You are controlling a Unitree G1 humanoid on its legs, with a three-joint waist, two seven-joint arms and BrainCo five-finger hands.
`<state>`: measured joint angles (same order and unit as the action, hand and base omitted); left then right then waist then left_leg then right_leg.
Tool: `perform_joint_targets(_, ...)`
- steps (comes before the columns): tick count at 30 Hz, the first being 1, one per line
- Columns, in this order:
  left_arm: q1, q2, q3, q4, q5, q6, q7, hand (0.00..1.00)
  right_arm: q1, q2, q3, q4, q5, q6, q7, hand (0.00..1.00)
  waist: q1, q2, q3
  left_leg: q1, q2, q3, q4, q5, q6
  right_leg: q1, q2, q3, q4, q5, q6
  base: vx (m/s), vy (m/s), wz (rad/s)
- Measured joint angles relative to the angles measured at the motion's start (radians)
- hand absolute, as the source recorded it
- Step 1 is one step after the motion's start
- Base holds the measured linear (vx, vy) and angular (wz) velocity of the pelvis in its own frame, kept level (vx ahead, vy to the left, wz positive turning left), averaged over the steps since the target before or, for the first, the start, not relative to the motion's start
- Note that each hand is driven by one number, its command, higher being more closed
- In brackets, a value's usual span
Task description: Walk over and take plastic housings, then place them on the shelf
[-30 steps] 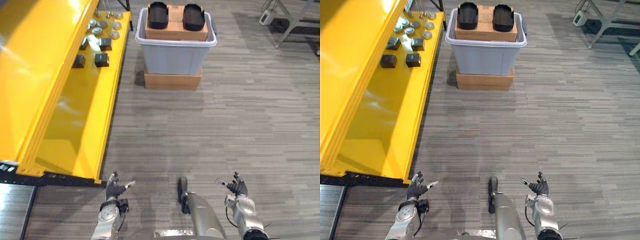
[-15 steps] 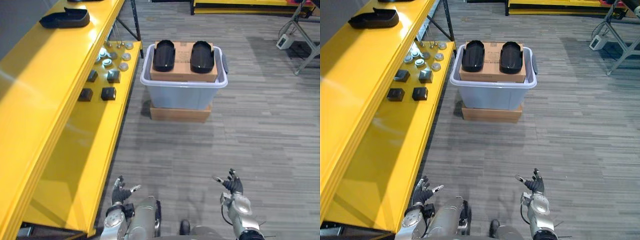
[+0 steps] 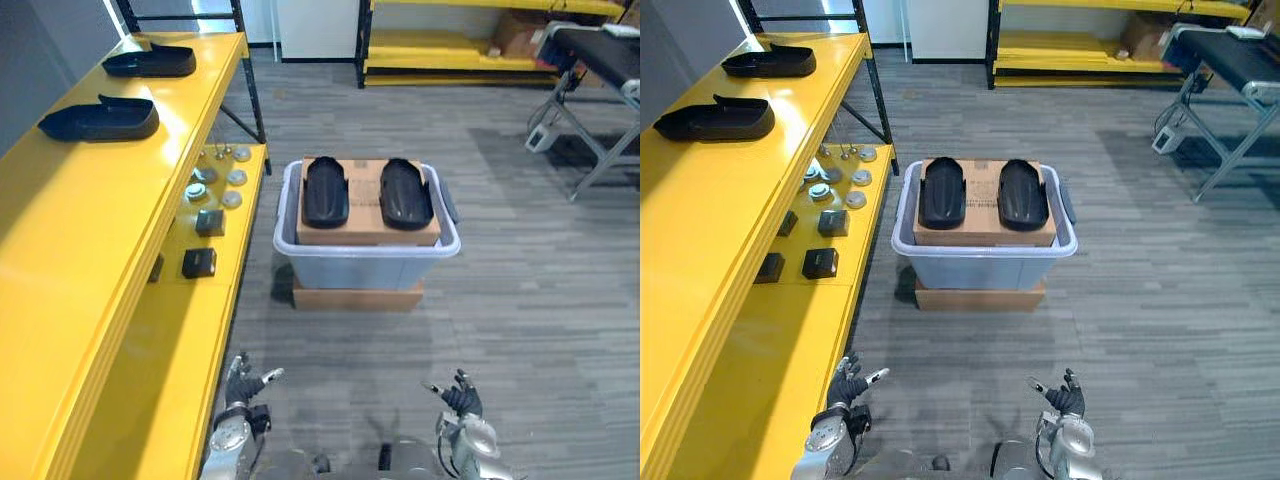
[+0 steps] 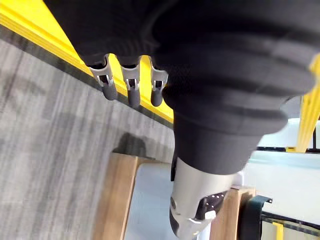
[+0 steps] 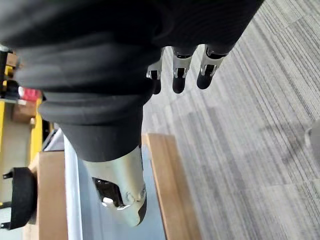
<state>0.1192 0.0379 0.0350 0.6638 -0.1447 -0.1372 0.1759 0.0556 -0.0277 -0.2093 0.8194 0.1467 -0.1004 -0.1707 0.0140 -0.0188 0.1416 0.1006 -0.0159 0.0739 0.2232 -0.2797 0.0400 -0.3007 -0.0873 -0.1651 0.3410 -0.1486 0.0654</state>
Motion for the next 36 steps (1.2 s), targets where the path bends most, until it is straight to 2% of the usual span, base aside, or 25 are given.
perform_joint_targets(1,0.000,0.005,-0.001,0.019,0.000,0.001,0.000,0.00,0.001,-0.001,-0.001,0.019,0.000,0.001,0.000,0.00,-0.005,0.003,-0.001,0.014,0.018,-0.022,-0.002,-0.012,-0.021,0.011,0.026,0.009,-0.081,0.122,-0.012,0.46,-0.206,0.19)
perform_joint_targets(2,0.000,0.007,-0.001,0.023,0.000,0.001,0.000,0.00,0.002,-0.001,-0.003,0.027,0.000,0.001,0.000,0.00,-0.006,0.001,-0.003,0.020,0.028,-0.032,-0.002,-0.020,-0.034,0.022,0.035,0.010,-0.098,0.177,-0.030,0.49,-0.263,0.16)
perform_joint_targets(3,-0.008,0.010,0.000,0.039,0.001,0.001,0.000,0.00,-0.002,-0.007,-0.011,0.033,0.000,0.002,-0.001,0.00,-0.001,0.013,-0.012,0.021,0.062,-0.050,-0.002,-0.030,-0.055,0.033,0.064,-0.006,-0.105,0.203,-0.074,0.41,-0.239,0.08)
perform_joint_targets(4,-0.012,0.010,0.003,0.057,0.002,0.002,-0.001,0.00,-0.010,-0.012,-0.016,0.035,0.000,0.002,0.000,0.00,-0.002,0.020,-0.014,0.014,0.075,-0.055,0.003,-0.015,-0.079,0.034,0.073,-0.019,-0.100,0.185,-0.100,0.46,-0.285,0.09)
perform_joint_targets(5,-0.014,0.000,0.003,0.063,0.002,0.002,0.000,0.00,-0.022,-0.020,-0.021,0.039,0.000,0.002,-0.001,0.00,-0.007,0.026,-0.016,0.013,0.080,-0.066,0.013,0.005,-0.113,0.044,0.075,-0.026,-0.099,0.174,-0.107,0.30,-0.182,0.14)
perform_joint_targets(6,-0.015,-0.007,0.003,0.063,0.002,0.002,0.000,0.00,-0.025,-0.024,-0.025,0.038,0.000,0.001,-0.001,0.00,-0.009,0.028,-0.015,0.010,0.082,-0.079,0.038,0.015,-0.127,0.058,0.077,-0.028,-0.105,0.166,-0.109,0.33,-0.212,0.21)
perform_joint_targets(7,-0.016,-0.025,0.004,0.063,0.002,0.002,0.000,0.00,-0.025,-0.033,-0.024,0.038,0.001,0.000,-0.001,0.00,-0.008,0.035,-0.012,-0.028,0.084,-0.105,0.193,0.032,-0.137,0.125,0.087,-0.036,-0.138,0.142,-0.109,0.24,-0.151,0.17)
perform_joint_targets(8,-0.015,-0.029,0.005,0.063,0.001,0.001,0.000,0.00,-0.024,-0.036,-0.019,0.038,0.001,-0.001,-0.002,0.00,-0.006,0.035,-0.011,-0.061,0.085,-0.105,0.288,0.043,-0.132,0.154,0.089,-0.038,-0.153,0.134,-0.115,0.32,-0.184,0.18)
perform_joint_targets(9,-0.012,-0.033,0.003,0.064,0.000,0.001,0.000,0.00,-0.028,-0.037,-0.016,0.038,0.005,-0.002,-0.003,0.00,0.001,0.036,-0.009,-0.133,0.098,-0.091,0.458,0.039,-0.133,0.204,0.092,-0.039,-0.174,0.123,-0.122,0.18,-0.078,0.08)
perform_joint_targets(10,-0.009,-0.033,0.003,0.064,0.000,0.001,0.000,0.00,-0.026,-0.036,-0.016,0.039,0.010,-0.003,-0.003,0.00,0.001,0.036,-0.009,-0.157,0.105,-0.081,0.492,0.013,-0.116,0.222,0.092,-0.039,-0.181,0.119,-0.126,0.23,-0.073,-0.07)
perform_joint_targets(11,-0.004,-0.034,0.004,0.064,0.000,0.001,0.000,0.00,-0.031,-0.037,-0.018,0.041,0.010,-0.006,-0.003,0.00,0.004,0.038,-0.012,-0.196,0.115,-0.068,0.468,-0.019,-0.102,0.253,0.092,-0.026,-0.205,0.119,-0.127,0.20,-0.031,-0.18)
perform_joint_targets(13,0.000,-0.034,0.003,0.065,0.000,0.001,0.000,0.00,-0.033,-0.038,-0.023,0.041,0.010,-0.007,-0.002,0.00,0.005,0.043,-0.010,-0.226,0.124,-0.073,0.362,-0.021,-0.099,0.271,0.088,-0.018,-0.221,0.119,-0.122,0.16,0.034,-0.17)
perform_joint_targets(14,0.000,-0.035,-0.002,0.081,0.000,0.001,-0.001,0.00,-0.028,-0.042,-0.029,0.041,0.014,-0.007,-0.002,0.00,0.003,0.057,-0.015,-0.236,0.122,-0.076,0.217,-0.003,-0.120,0.280,0.081,-0.010,-0.227,0.117,-0.108,0.09,0.099,-0.11)
perform_joint_targets(15,-0.001,-0.036,-0.006,0.087,0.000,0.001,-0.001,0.00,-0.025,-0.045,-0.030,0.041,0.017,-0.007,-0.002,0.00,0.002,0.062,-0.016,-0.236,0.122,-0.079,0.149,0.024,-0.138,0.280,0.083,-0.006,-0.227,0.114,-0.096,0.11,0.161,-0.17)
perform_joint_targets(16,-0.006,-0.038,-0.006,0.103,0.000,0.002,-0.001,0.00,-0.024,-0.050,-0.033,0.054,0.021,-0.007,-0.003,0.00,0.002,0.088,-0.021,-0.227,0.126,-0.084,0.083,0.113,-0.107,0.288,0.086,0.004,-0.228,0.109,-0.077,0.11,0.150,-0.13)
perform_joint_targets(17,-0.007,-0.035,-0.006,0.106,0.000,0.002,-0.001,0.00,-0.021,-0.048,-0.034,0.066,0.021,-0.004,-0.002,0.00,0.002,0.082,-0.022,-0.213,0.118,-0.083,0.063,0.118,-0.114,0.297,0.078,0.009,-0.239,0.114,-0.069,0.15,0.181,-0.03)
perform_joint_targets(19,-0.012,-0.023,-0.006,0.111,0.000,0.002,-0.001,0.00,0.006,-0.044,-0.049,0.069,0.021,-0.003,-0.003,0.00,0.001,0.065,-0.022,-0.178,0.086,-0.071,0.005,0.134,-0.091,0.314,0.049,0.016,-0.259,0.113,-0.044,0.11,0.125,0.03)
perform_joint_targets(23,-0.002,0.001,-0.006,0.124,0.001,0.002,-0.001,0.00,0.008,-0.049,-0.072,0.065,0.021,-0.003,-0.010,0.00,0.001,0.056,-0.026,-0.136,0.064,-0.038,-0.055,0.152,-0.066,0.316,0.035,0.052,-0.277,0.118,-0.029,0.07,0.080,-0.24)
perform_joint_targets(27,-0.001,0.030,-0.006,0.123,0.003,0.002,-0.001,0.00,-0.014,-0.081,-0.167,0.046,0.021,-0.002,-0.047,0.00,-0.001,0.052,-0.030,-0.104,0.051,-0.003,-0.109,0.162,-0.052,0.314,0.032,0.087,-0.296,0.124,-0.021,0.04,0.035,-0.25)
perform_joint_targets(31,0.009,0.053,-0.030,0.117,0.012,0.002,-0.003,0.00,-0.029,-0.168,-0.248,-0.093,0.045,-0.002,-0.082,0.00,-0.006,0.048,-0.036,-0.095,0.046,0.014,-0.144,0.166,-0.047,0.297,0.033,0.116,-0.312,0.130,-0.015,0.04,0.022,-0.22)
perform_joint_targets(36,0.044,0.054,-0.038,0.090,0.012,0.002,-0.023,0.00,-0.072,-0.220,-0.267,-0.265,0.061,-0.012,-0.129,0.00,-0.029,0.043,-0.042,-0.086,0.040,0.014,-0.177,0.175,-0.038,0.294,0.033,0.134,-0.331,0.135,-0.013,0.06,0.011,-0.13)
